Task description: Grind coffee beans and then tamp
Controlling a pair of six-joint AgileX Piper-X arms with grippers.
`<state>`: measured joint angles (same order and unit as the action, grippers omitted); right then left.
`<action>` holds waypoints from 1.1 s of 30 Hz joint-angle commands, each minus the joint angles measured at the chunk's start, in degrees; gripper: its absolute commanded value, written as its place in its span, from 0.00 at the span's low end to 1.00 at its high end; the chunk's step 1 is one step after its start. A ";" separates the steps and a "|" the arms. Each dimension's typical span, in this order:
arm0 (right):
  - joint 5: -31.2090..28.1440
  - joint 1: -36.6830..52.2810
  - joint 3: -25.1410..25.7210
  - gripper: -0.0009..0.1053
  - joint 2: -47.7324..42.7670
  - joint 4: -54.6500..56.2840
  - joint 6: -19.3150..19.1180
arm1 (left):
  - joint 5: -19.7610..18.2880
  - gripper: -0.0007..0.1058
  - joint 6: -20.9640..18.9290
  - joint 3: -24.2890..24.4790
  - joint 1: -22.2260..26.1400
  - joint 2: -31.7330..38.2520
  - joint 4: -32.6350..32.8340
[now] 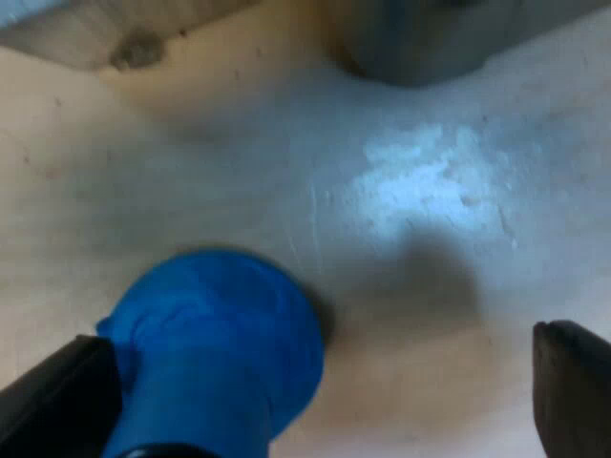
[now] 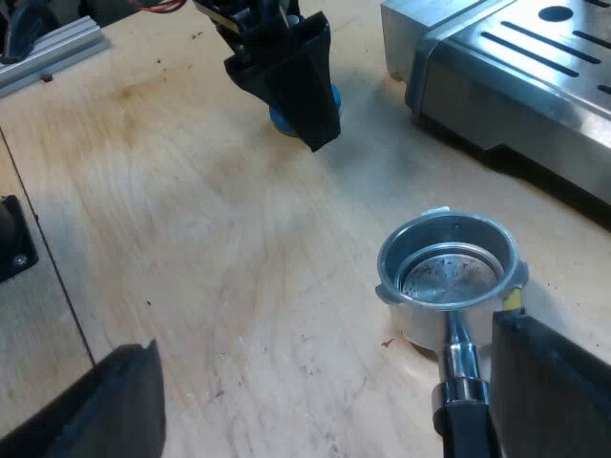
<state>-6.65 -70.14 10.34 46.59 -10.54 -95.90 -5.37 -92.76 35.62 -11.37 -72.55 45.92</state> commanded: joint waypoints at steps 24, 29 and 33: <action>4.84 -0.15 5.38 0.68 -0.47 2.77 -0.31 | 4.73 0.83 -1.26 9.32 -0.05 34.79 11.81; 4.84 -0.15 10.61 0.68 -0.47 10.89 -0.31 | 4.63 0.83 -1.26 9.32 -0.05 43.31 13.62; 4.71 -0.15 15.82 0.68 -0.47 17.91 -0.31 | 4.53 0.83 -1.26 9.32 -0.05 46.71 13.62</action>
<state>-2.44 -70.14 24.28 46.59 5.36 -95.90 -1.64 -93.07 44.70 -11.37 -26.73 59.70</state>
